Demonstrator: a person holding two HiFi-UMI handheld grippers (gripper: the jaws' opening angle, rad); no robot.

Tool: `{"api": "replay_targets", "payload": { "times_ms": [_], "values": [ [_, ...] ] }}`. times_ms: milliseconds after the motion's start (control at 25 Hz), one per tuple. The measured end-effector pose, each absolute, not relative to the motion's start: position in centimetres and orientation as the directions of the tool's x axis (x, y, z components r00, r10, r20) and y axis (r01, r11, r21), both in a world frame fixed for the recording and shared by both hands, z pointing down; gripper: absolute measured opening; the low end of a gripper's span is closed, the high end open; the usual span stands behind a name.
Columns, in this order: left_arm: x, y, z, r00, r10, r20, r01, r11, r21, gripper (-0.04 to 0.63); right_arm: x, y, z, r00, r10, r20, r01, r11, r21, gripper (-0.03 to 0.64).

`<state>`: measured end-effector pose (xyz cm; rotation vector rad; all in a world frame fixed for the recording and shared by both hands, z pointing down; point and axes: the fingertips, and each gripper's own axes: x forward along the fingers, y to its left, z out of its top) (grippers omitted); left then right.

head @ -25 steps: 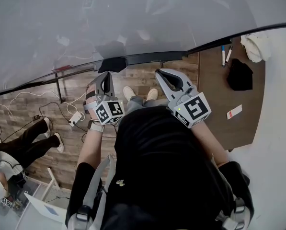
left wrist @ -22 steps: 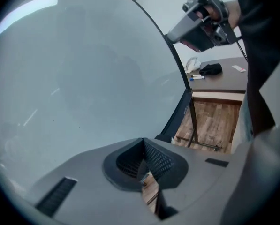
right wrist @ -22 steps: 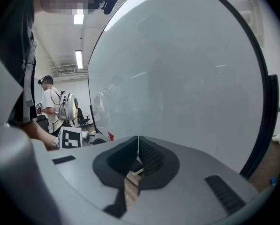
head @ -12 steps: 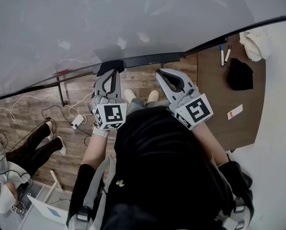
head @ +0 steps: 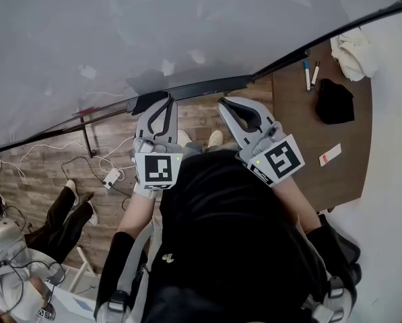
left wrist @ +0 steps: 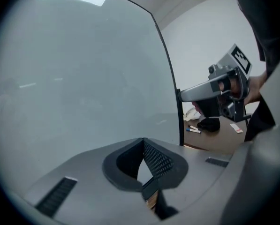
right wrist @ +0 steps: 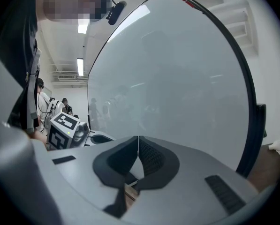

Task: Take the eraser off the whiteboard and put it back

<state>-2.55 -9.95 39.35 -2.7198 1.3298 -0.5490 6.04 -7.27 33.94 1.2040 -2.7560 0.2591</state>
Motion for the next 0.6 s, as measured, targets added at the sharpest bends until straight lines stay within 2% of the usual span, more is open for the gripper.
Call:
{"api": "replay_targets", "payload": {
  "times_ms": [600],
  "values": [
    [0.1,-9.0,34.3,0.666,-0.724,0.181,-0.734,-0.679,-0.012,0.008,6.5,-6.5,31.2,-0.675,-0.725,0.134,-0.737,0.669,-0.094,0.017]
  ]
}}
